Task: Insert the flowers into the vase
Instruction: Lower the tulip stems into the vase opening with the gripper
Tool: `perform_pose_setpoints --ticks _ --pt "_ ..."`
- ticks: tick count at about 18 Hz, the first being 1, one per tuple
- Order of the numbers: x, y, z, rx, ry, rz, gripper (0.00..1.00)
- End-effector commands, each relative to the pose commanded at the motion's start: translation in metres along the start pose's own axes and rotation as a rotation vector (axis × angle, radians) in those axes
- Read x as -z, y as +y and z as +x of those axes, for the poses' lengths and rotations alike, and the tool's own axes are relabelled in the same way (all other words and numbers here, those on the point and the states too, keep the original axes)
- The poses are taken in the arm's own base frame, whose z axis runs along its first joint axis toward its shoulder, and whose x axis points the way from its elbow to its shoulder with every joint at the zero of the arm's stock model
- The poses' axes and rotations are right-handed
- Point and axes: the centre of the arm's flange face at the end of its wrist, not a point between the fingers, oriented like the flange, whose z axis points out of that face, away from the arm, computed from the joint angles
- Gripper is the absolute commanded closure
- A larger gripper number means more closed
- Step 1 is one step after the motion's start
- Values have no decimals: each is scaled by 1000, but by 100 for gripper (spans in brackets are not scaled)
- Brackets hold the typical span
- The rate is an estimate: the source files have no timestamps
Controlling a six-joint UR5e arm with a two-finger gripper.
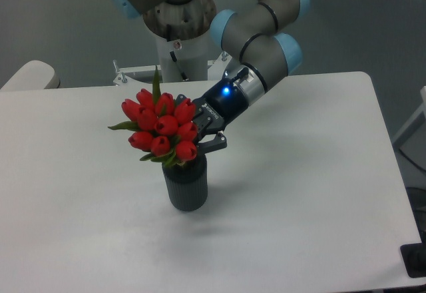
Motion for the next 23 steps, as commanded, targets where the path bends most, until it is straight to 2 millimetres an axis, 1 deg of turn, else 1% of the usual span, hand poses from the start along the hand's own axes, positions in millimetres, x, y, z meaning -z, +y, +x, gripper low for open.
perform_pose_setpoints --ticks 4,5,6,9,10,14,16,19,22,23 --pt "5 7 -4 -11 -11 -2 57" --pt "6 8 -4 -20 -12 -4 51" --pt "5 11 -4 -16 -10 -4 48" --pt "4 18 -3 -14 -8 -4 29" --pt "5 20 -4 -6 -9 -4 26" --pt "7 22 -6 -9 -13 -7 0" --pt "13 23 -8 -6 -25 -10 0" --pt "16 24 -8 -7 -31 -12 0" --pt "27 25 -12 -3 -53 -16 0" --pt "28 26 -12 1 -54 -16 0"
